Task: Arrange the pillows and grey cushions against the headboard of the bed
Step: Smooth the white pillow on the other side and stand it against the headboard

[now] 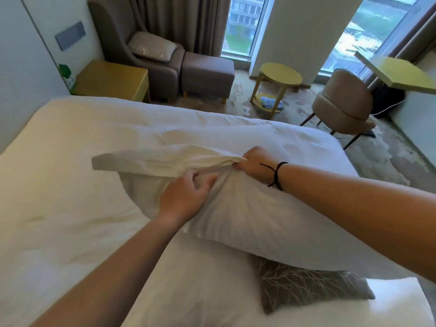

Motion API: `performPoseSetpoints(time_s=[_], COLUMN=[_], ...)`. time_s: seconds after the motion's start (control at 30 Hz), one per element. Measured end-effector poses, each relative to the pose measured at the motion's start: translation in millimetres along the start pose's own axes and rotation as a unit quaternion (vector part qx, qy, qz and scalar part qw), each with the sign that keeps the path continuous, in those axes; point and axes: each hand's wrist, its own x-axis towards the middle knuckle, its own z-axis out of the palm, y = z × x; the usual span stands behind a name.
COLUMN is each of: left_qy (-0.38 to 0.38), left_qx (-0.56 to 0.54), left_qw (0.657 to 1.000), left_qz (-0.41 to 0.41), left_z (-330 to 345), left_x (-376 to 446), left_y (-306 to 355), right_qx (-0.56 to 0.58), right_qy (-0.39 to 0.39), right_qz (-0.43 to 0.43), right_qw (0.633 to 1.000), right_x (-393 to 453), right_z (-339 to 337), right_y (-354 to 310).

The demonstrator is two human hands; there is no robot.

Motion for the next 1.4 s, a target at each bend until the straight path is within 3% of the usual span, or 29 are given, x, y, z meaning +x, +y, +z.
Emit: performPoseSetpoints(time_s=[0.13, 0.23, 0.33, 0.43, 0.57, 0.6, 0.63, 0.7, 0.73, 0.8, 0.97, 1.1, 1.23, 1.3, 1.4], left_qy=[-0.054, -0.088, -0.143, -0.184, -0.21, -0.217, -0.22, -0.212, -0.208, -0.203, -0.165, -0.13, -0.057, -0.025, -0.003], left_qx=[-0.056, -0.088, -0.104, -0.138, -0.164, -0.172, -0.183, -0.198, -0.198, -0.188, -0.17, -0.128, -0.04, 0.049, 0.132], left_qw=[0.997, 0.991, 0.983, 0.972, 0.963, 0.96, 0.957, 0.956, 0.956, 0.96, 0.97, 0.982, 0.993, 0.989, 0.966], left_qz=[0.028, 0.047, 0.048, 0.037, -0.03, -0.043, -0.05, -0.054, -0.054, -0.05, -0.057, -0.053, -0.095, -0.135, -0.222], left_z=[-41.3, -64.9, -82.3, -97.4, -130.7, -141.7, -153.2, -175.6, -186.5, -205.0, -238.2, -255.4, -261.5, -243.8, -184.8], left_x=[23.9, 30.4, 29.5, 25.4, 18.5, 16.8, 16.2, 18.5, 18.9, 18.8, 9.0, -4.5, -24.2, -35.4, -58.3], left_y=[16.7, 19.5, 12.6, -0.3, -16.6, -18.2, -19.1, -17.4, -15.0, -10.3, 0.0, 14.3, 9.9, -11.6, -66.4], right_qx=[0.127, 0.17, 0.23, 0.123, -0.02, 0.015, 0.161, 0.452, 0.532, 0.572, 0.613, 0.609, 0.655, 0.637, 0.552], right_qy=[0.062, 0.029, 0.004, -0.022, 0.045, 0.057, 0.052, -0.01, -0.02, -0.045, -0.073, -0.03, -0.06, -0.076, -0.133], right_qz=[0.057, 0.118, 0.121, 0.039, -0.035, -0.026, 0.018, 0.066, 0.076, 0.055, 0.0, 0.055, 0.051, 0.06, 0.082], right_qw=[0.988, 0.978, 0.966, 0.991, 0.998, 0.998, 0.985, 0.89, 0.843, 0.817, 0.786, 0.791, 0.751, 0.765, 0.819], right_x=[1.5, 3.1, 3.7, 8.4, 16.7, 20.7, 25.2, 20.3, 19.5, 15.5, 7.1, 9.4, 10.2, 11.9, 7.9], right_z=[1.5, 5.5, 19.4, 38.8, 50.3, 50.2, 49.0, 39.3, 33.5, 24.4, 14.5, 14.4, 44.6, 77.4, 140.2], right_y=[-35.3, -57.3, -83.1, -115.2, -159.6, -167.4, -175.8, -195.7, -202.5, -219.6, -248.2, -263.9, -279.2, -271.3, -241.2])
